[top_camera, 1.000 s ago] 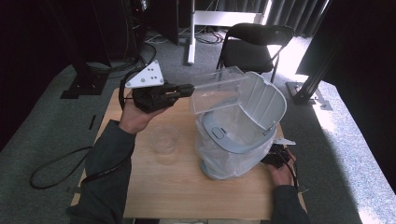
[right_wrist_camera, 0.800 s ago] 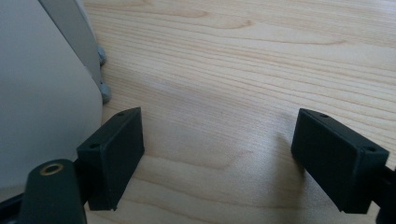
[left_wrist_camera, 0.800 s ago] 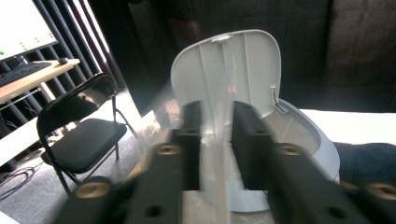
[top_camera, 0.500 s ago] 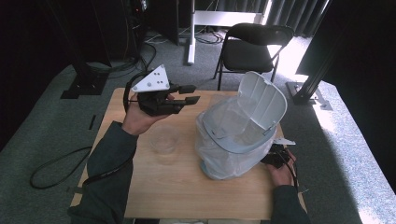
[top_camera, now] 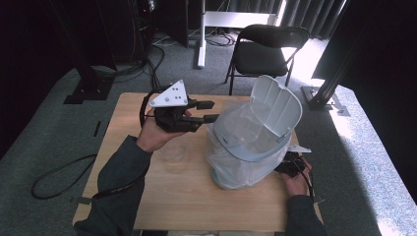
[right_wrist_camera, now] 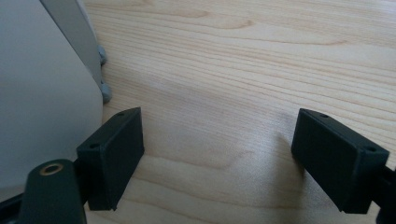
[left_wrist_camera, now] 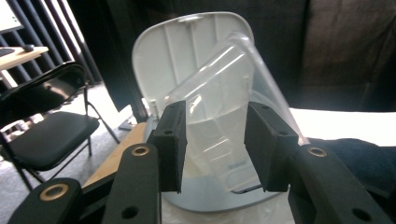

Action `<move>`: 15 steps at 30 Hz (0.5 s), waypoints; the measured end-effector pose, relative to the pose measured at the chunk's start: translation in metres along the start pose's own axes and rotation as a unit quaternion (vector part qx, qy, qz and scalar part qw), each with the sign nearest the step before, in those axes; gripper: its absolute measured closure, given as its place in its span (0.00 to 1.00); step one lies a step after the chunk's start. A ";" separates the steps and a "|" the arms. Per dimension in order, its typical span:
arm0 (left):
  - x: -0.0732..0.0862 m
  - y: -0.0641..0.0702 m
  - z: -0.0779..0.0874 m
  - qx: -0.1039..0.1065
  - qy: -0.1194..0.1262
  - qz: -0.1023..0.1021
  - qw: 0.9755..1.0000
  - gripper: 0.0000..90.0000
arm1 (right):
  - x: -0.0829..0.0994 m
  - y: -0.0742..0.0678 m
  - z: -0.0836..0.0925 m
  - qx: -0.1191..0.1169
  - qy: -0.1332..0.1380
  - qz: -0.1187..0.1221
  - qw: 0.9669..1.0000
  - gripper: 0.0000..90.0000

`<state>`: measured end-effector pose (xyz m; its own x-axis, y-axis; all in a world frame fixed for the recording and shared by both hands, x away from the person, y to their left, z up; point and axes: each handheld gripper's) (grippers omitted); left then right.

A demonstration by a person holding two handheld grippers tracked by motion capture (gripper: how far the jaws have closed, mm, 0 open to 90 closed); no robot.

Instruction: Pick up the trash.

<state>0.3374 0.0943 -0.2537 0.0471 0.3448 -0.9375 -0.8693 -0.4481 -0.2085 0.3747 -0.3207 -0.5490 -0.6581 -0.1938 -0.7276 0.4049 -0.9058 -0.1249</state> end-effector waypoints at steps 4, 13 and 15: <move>-0.002 0.012 -0.005 0.012 0.006 0.000 1.000 0.63 | 0.000 0.000 0.000 0.000 0.000 0.000 1.000 0.18; -0.010 0.036 -0.022 0.009 -0.008 -0.030 0.999 0.61 | 0.000 0.000 0.000 0.000 0.000 0.000 1.000 0.18; -0.009 0.038 -0.024 0.003 -0.010 -0.034 0.999 0.61 | 0.000 0.000 0.000 0.000 0.000 0.000 1.000 0.18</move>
Point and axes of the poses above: each handheld gripper's, and its own axes: z roughly backward along the jaws, x roughly out of its underside, y roughly to its right, and after that the axes turned 10 degrees about -x, right-handed
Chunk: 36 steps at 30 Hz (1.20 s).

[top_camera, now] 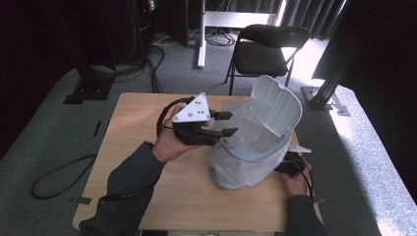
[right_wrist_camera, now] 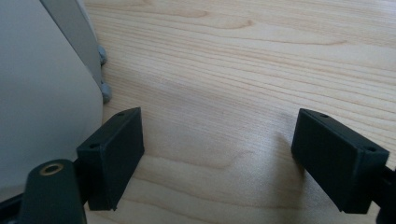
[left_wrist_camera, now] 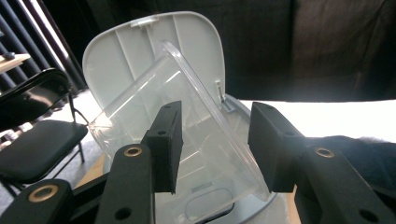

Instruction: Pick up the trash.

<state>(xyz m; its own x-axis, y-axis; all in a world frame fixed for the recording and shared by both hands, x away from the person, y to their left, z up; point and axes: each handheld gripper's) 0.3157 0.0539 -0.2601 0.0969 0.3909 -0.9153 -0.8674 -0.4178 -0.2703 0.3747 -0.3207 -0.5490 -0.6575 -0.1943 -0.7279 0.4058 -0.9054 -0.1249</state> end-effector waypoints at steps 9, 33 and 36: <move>0.002 -0.001 0.002 -0.046 -0.006 -0.021 0.999 0.76 | 0.000 0.000 0.000 0.000 0.000 0.000 1.000 0.18; -0.025 -0.018 0.019 -0.052 0.039 -0.003 0.998 0.81 | 0.000 0.000 0.000 0.000 0.000 0.000 1.000 0.18; -0.025 -0.015 0.015 -0.046 0.034 -0.006 0.998 0.77 | 0.000 0.000 0.000 0.000 0.000 0.000 1.000 0.18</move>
Point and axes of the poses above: each handheld gripper's, and its own axes: z roughly backward along the jaws, x roughly out of its underside, y roughly to its right, and after that the axes turned 10 degrees about -x, right-handed
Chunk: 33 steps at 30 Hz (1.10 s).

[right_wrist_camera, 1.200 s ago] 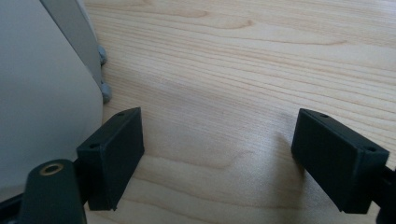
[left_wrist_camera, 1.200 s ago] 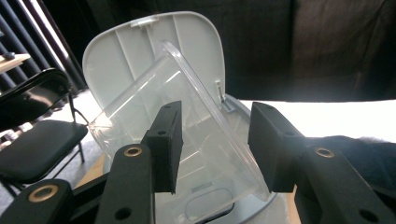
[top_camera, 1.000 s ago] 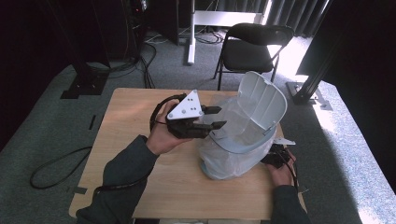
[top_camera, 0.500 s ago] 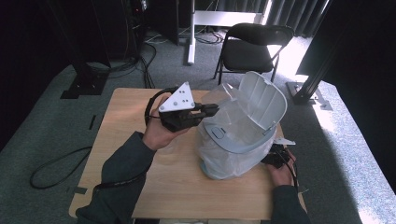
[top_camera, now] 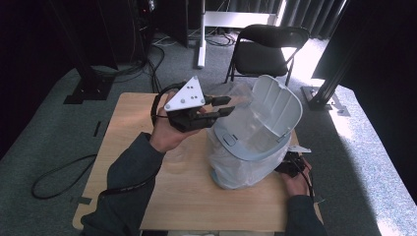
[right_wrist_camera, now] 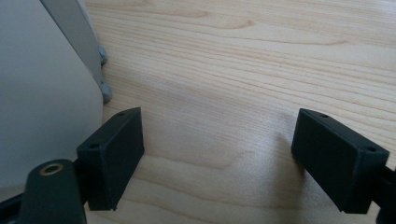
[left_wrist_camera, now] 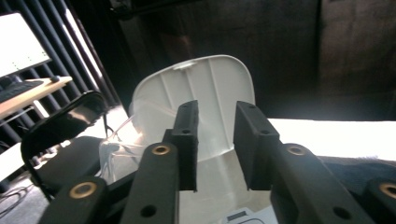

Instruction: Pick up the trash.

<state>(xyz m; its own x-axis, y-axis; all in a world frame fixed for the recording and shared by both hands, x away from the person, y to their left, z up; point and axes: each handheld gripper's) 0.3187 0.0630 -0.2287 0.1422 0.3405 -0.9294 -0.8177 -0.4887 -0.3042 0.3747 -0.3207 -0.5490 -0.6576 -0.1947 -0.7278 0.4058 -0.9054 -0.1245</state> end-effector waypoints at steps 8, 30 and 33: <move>0.011 -0.001 0.000 -0.009 -0.006 0.009 1.000 0.70 | 0.000 0.000 0.000 0.000 0.000 0.000 1.000 0.18; 0.054 -0.015 -0.017 -0.050 -0.050 0.076 0.995 0.89 | 0.000 0.000 0.000 0.000 0.000 0.000 1.000 0.18; 0.044 -0.013 -0.015 -0.044 -0.038 0.065 0.996 0.94 | 0.000 0.000 0.000 0.000 0.000 0.000 1.000 0.18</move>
Point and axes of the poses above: each handheld gripper's, and its own axes: z roughly backward along the jaws, x roughly out of its underside, y roughly to its right, and after that the axes turned 10 degrees about -x, right-handed
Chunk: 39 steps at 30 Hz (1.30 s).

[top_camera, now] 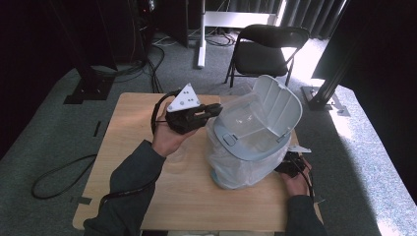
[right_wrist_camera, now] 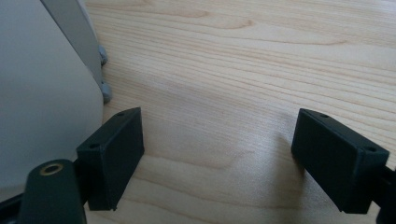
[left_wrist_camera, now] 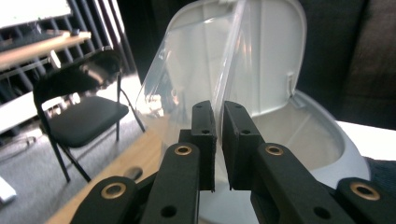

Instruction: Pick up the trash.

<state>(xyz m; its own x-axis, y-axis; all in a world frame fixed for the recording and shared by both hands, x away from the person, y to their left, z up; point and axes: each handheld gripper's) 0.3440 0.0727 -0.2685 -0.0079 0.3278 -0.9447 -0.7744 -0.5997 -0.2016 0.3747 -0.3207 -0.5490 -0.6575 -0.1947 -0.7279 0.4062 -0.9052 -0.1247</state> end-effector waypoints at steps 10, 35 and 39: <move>-0.023 0.008 0.001 0.024 0.028 -0.019 0.999 0.78 | 0.000 0.000 0.000 0.000 0.000 0.000 1.000 0.18; 0.029 -0.039 0.011 -0.026 0.003 0.034 0.999 0.64 | 0.000 0.000 0.000 0.000 0.000 0.001 1.000 0.18; 0.043 -0.051 0.012 -0.037 -0.010 0.043 0.998 0.63 | 0.001 -0.001 0.000 0.000 0.001 0.002 1.000 0.18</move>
<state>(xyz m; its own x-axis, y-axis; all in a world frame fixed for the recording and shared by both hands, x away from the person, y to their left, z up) 0.3751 0.1264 -0.2960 -0.0859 0.2858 -0.9544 -0.7212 -0.6787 -0.1383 0.3737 -0.3204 -0.5491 -0.6549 -0.1987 -0.7292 0.4092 -0.9044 -0.1211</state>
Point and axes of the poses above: each handheld gripper's, and its own axes: z roughly backward along the jaws, x roughly out of its underside, y roughly to its right, and after that the axes turned 10 degrees about -x, right-handed
